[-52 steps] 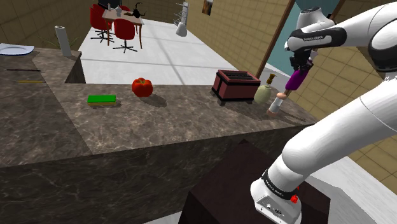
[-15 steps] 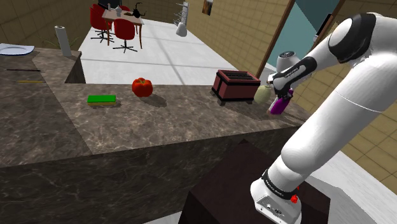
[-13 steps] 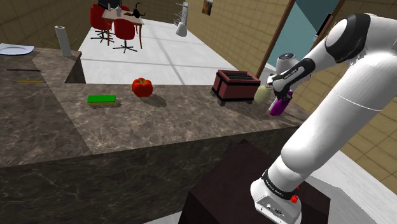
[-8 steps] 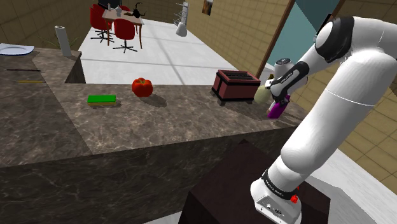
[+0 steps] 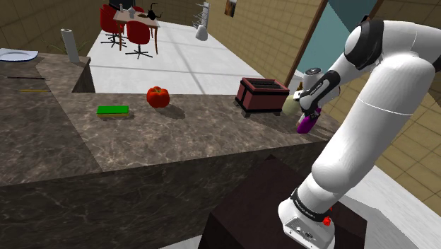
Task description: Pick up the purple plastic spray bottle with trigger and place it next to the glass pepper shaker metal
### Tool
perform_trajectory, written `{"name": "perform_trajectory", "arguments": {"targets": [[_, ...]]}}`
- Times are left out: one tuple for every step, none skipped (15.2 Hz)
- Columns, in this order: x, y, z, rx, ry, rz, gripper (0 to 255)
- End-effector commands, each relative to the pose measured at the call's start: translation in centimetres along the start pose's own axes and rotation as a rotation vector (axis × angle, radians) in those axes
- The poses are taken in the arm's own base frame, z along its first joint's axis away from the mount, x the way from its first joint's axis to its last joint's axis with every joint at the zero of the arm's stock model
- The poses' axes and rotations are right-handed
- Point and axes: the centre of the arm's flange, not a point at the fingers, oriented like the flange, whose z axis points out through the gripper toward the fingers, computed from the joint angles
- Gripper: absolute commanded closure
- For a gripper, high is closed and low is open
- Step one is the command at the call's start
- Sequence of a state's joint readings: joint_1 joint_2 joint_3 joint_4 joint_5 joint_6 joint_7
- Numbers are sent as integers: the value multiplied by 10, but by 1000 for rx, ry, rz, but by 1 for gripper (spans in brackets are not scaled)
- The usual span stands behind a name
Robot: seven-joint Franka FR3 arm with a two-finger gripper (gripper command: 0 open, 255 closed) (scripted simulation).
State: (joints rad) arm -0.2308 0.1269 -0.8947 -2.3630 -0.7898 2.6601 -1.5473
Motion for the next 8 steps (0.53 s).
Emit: {"name": "perform_trajectory", "arguments": {"targets": [[0,0,0,0,0,0,255],[0,0,0,0,0,0,255],[0,0,0,0,0,0,0],[0,0,0,0,0,0,0],[0,0,0,0,0,0,0],[0,0,0,0,0,0,0],[0,0,0,0,0,0,0],[0,0,0,0,0,0,0]]}}
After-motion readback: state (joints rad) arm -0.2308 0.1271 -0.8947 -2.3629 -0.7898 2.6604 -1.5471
